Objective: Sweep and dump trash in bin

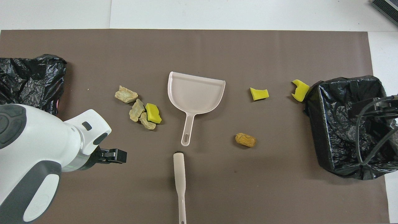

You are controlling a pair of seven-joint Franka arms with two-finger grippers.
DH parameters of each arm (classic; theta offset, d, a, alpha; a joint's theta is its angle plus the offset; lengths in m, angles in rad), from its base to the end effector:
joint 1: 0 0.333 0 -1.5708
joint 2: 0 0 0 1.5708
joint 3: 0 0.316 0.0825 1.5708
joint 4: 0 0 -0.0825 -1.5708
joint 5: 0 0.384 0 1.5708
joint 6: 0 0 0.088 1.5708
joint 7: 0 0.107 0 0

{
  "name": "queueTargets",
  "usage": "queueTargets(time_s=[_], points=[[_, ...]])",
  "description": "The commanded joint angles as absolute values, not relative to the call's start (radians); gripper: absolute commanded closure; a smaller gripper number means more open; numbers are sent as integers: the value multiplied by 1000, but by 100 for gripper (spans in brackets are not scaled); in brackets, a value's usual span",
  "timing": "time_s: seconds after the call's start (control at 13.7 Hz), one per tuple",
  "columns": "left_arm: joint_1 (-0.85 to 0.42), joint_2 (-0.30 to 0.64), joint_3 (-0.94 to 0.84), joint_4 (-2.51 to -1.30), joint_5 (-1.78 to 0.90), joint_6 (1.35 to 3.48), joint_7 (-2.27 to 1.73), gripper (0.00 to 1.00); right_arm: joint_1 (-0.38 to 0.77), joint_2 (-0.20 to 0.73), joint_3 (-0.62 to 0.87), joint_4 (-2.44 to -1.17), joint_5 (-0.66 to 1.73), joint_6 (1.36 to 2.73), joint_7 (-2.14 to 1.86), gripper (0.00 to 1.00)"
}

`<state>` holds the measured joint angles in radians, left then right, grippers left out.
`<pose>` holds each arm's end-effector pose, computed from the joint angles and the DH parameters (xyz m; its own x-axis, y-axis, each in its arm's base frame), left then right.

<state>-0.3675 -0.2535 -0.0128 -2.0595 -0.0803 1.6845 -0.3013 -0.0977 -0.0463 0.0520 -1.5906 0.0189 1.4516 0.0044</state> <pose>0.4313 -0.1812 0.5337 0.9882 -0.0662 -0.1383 -0.0619 -0.9975 0.0354 0.5268 -0.0212 0.6304 0.9945 -0.0479 -0.0927 -0.0496 -0.9986 -0.0161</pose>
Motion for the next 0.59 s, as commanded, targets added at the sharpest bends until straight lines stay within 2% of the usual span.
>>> queueTargets(time_s=[0.0,0.22,0.51], points=[[-410,-272,3,-2088,-106,1791,-313,0,-103,-66,49,-1605,26,1446,9,0],[-423,-223,5,-2048,-107,1908,-299,0,-91,-48,58,-1606,14,1474,12,0],[-431,-109,3,-1919,-104,1957,-292,0,-75,34,78,-1601,18,1534,17,0]])
